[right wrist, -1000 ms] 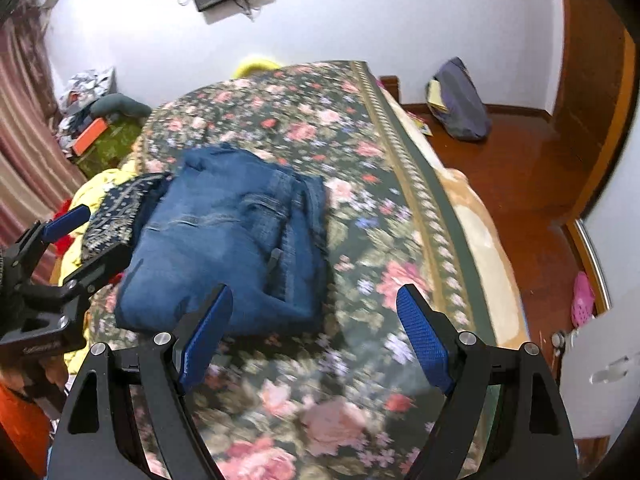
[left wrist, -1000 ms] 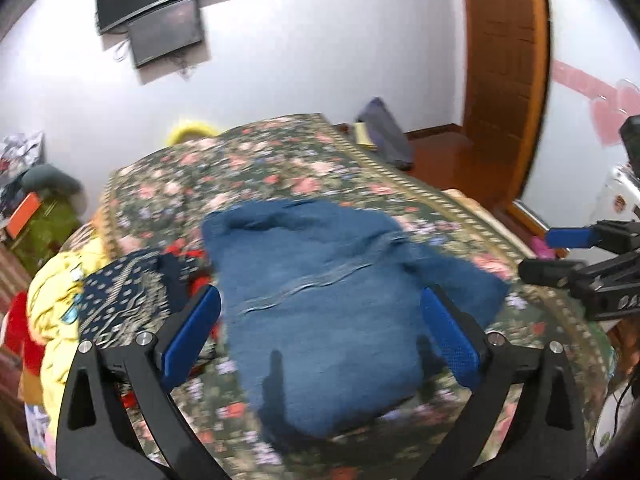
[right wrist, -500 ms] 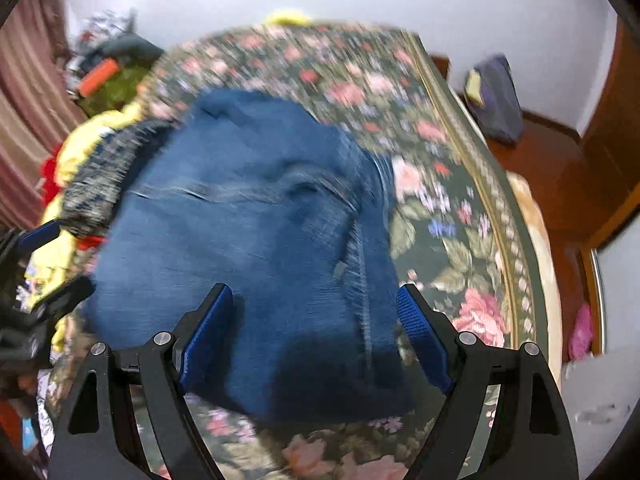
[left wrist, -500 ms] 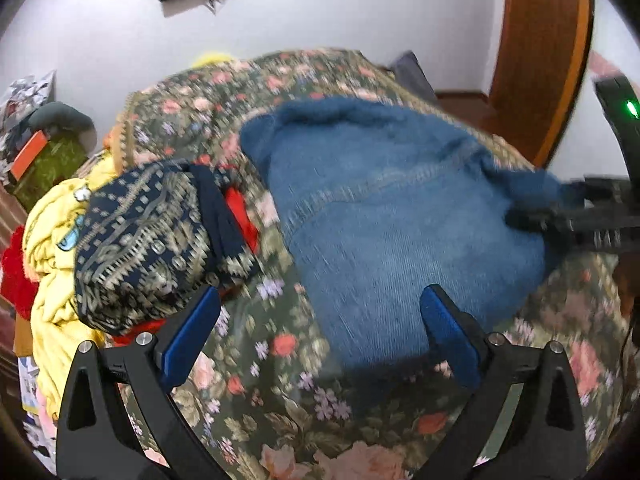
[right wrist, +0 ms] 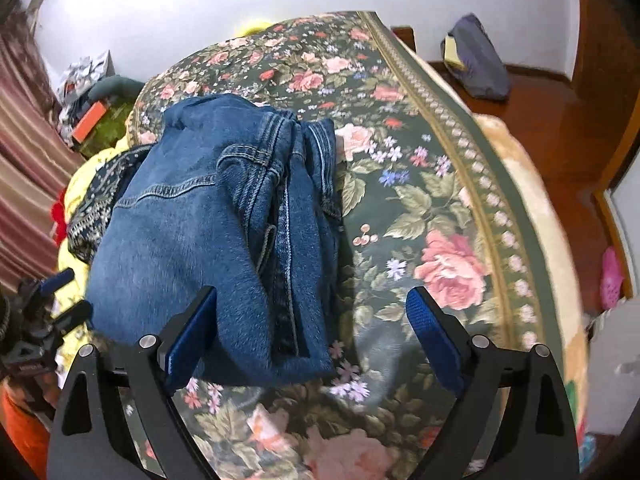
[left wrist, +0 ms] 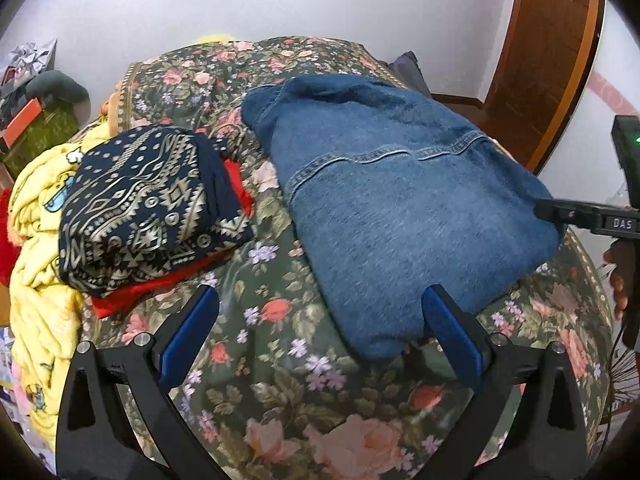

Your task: Fold large clothes

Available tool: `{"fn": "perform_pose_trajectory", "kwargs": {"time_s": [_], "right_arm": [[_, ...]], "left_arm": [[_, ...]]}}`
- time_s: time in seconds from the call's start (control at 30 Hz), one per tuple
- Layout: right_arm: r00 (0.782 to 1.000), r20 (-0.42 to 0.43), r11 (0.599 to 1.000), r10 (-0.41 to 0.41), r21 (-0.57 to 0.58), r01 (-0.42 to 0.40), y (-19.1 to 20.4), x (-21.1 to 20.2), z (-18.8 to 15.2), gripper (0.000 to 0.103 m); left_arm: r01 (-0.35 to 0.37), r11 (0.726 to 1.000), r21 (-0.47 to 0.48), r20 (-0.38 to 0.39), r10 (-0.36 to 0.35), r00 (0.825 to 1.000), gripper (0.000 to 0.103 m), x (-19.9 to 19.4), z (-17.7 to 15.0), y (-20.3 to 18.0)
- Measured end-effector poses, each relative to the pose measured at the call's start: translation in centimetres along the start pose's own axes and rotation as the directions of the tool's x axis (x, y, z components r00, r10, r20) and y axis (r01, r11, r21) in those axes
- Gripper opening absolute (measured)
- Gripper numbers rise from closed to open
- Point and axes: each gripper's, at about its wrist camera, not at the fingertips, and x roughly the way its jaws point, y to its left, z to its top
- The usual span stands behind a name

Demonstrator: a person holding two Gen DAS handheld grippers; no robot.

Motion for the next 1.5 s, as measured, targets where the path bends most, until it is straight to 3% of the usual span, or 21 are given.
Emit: {"fn": "perform_pose_trajectory", "kwargs": {"time_s": [0.2, 0.37, 0.43, 0.6, 0.77, 0.93, 1.07, 1.13, 1.23, 1.27, 1.37, 1.5], "right_arm": [[0.998, 0.010, 0.996, -0.057, -0.073, 0.058, 0.9, -0.9, 0.5, 0.092], [1.000, 0.025, 0.993, -0.019, -0.119, 0.022, 2.1, -1.3, 1.8, 0.092], [1.000, 0.029, 0.990, 0.004, -0.139, 0.000, 2.9, -1.2, 2.4, 0.092], [0.997, -0.005, 0.980, 0.072, -0.183, -0.072, 4.8, 0.5, 3.9, 0.092], [0.989, -0.105, 0.974, 0.106, -0.189, -0.125, 4.9, 4.1, 5.4, 0.092], [0.978, -0.179, 0.983, 0.106, -0.128, -0.131, 2.8, 6.9, 6.8, 0.092], [0.939, -0.239, 0.966, 0.247, -0.011, -0.257, 0.3, 8.4, 7.4, 0.092], [0.944, -0.240, 0.973, 0.229, 0.026, -0.229, -0.9, 9.4, 7.8, 0.094], [0.893, -0.289, 0.938, 0.345, 0.121, -0.324, -1.8, 11.1, 7.6, 0.096], [0.891, -0.282, 0.934, 0.357, 0.114, -0.338, -1.6, 11.2, 7.5, 0.098], [0.893, -0.273, 0.934, 0.357, 0.073, -0.350, -0.5, 11.3, 7.5, 0.099], [0.879, -0.276, 0.920, 0.389, 0.073, -0.385, 0.6, 12.2, 8.1, 0.099]], "left_arm": [[-0.042, 0.999, 0.003, -0.015, 0.042, 0.999, 0.102, -1.2, 0.1, 1.4], [-0.065, 0.998, -0.021, 0.030, 0.066, 0.997, 0.102, -2.3, 1.9, 2.9], [-0.039, 0.998, -0.043, 0.031, 0.040, 0.999, 0.102, -2.3, 2.7, 3.6], [0.099, 0.987, -0.124, -0.005, -0.101, 0.995, 0.102, -0.8, 4.5, 4.8], [0.248, 0.936, -0.248, -0.083, -0.276, 0.958, 0.102, 3.3, 5.5, 5.6], [0.305, 0.890, -0.339, -0.143, -0.369, 0.918, 0.102, 7.6, 6.1, 5.5], [0.376, 0.823, -0.426, -0.134, -0.468, 0.873, 0.102, 10.3, 6.5, 5.8], [0.389, 0.803, -0.451, -0.134, -0.492, 0.860, 0.102, 11.4, 6.7, 6.0], [0.390, 0.777, -0.494, -0.156, -0.521, 0.839, 0.102, 13.4, 6.9, 6.2], [0.401, 0.763, -0.507, -0.154, -0.538, 0.829, 0.102, 13.9, 6.9, 6.2], [0.419, 0.759, -0.499, -0.138, -0.547, 0.826, 0.102, 14.4, 7.4, 6.1], [0.430, 0.755, -0.495, -0.137, -0.556, 0.820, 0.102, 15.3, 8.5, 5.7]]}}
